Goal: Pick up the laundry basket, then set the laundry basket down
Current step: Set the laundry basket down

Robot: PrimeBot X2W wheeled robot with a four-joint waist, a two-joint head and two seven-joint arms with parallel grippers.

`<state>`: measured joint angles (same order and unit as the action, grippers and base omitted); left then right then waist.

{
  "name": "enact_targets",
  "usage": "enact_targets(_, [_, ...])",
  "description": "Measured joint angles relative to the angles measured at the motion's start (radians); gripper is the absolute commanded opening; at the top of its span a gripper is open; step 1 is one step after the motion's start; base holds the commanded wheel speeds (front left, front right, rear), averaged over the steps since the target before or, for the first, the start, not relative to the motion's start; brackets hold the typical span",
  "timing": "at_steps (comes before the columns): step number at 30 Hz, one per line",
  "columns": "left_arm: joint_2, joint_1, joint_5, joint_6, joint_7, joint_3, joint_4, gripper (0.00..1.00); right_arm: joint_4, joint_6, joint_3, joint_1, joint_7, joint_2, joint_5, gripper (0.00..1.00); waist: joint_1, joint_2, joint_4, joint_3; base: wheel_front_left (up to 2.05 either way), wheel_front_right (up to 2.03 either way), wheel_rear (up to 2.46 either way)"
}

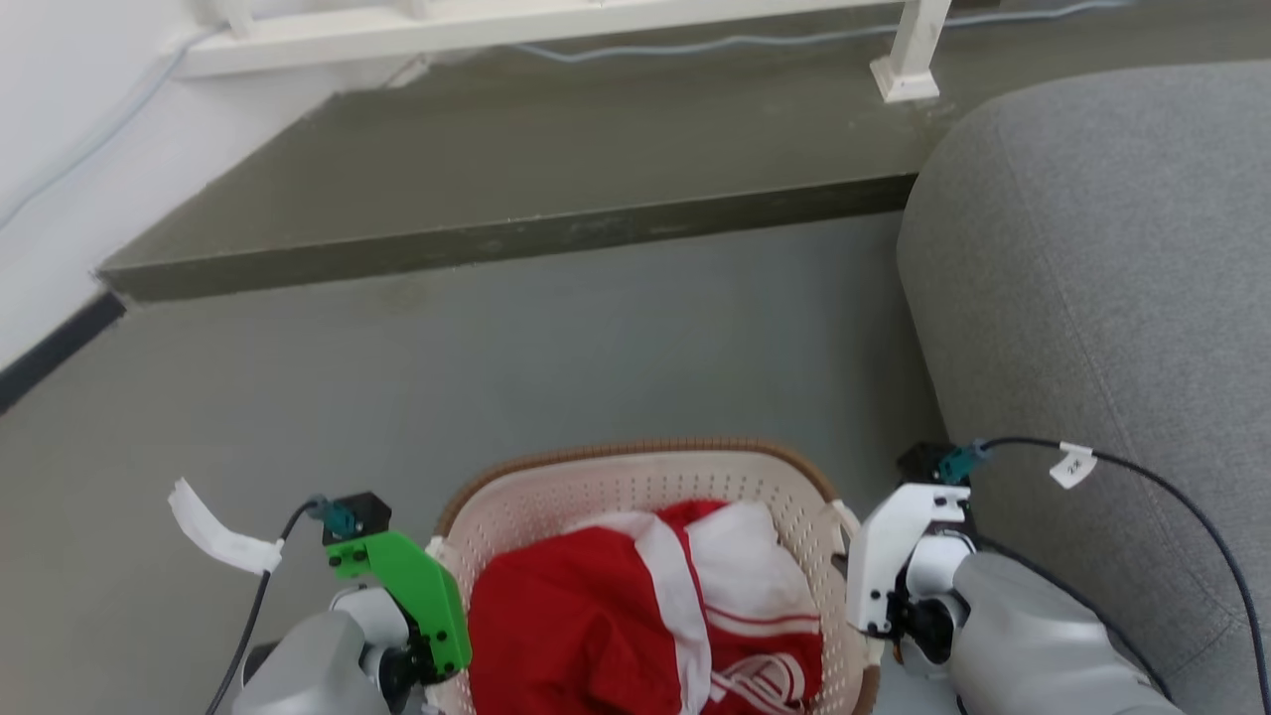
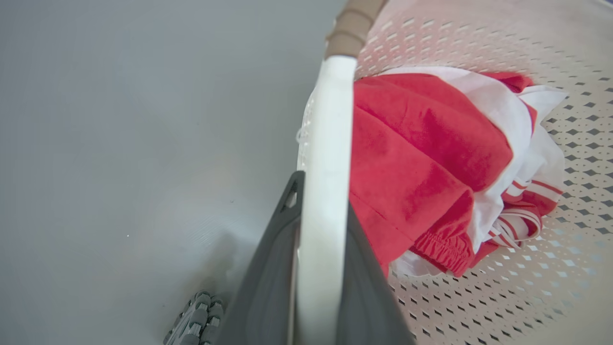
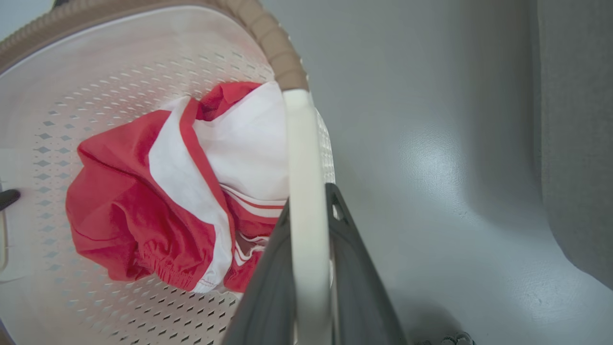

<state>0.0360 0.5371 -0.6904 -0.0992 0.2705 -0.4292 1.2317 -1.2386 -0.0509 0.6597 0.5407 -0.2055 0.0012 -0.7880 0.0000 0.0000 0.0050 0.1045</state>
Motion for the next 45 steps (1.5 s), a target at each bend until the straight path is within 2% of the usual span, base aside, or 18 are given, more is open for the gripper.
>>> enact_targets(14, [-0.012, 0.106, 0.016, 0.021, -0.092, 0.002, -0.033, 0.0, 0.034, 0.028, 0.01, 0.12, 0.09, -0.006, 0.03, 0.0, 0.0, 0.0, -0.013, 0.16, 0.0, 0.0, 0.0])
enact_targets(26, [-0.032, 0.206, 0.02, 0.022, -0.123, 0.005, -0.048, 0.0, 0.061, 0.051, 0.011, 0.233, 0.168, -0.006, 0.052, 0.0, 0.0001, 0.0, -0.027, 0.314, 0.0, 0.0, 0.0])
enact_targets(45, [-0.062, 0.395, 0.044, 0.029, -0.174, 0.005, -0.081, 0.0, 0.076, 0.063, 0.017, 0.421, 0.242, -0.013, 0.076, 0.0, 0.0002, 0.0, -0.037, 0.575, 0.0, 0.0, 0.0])
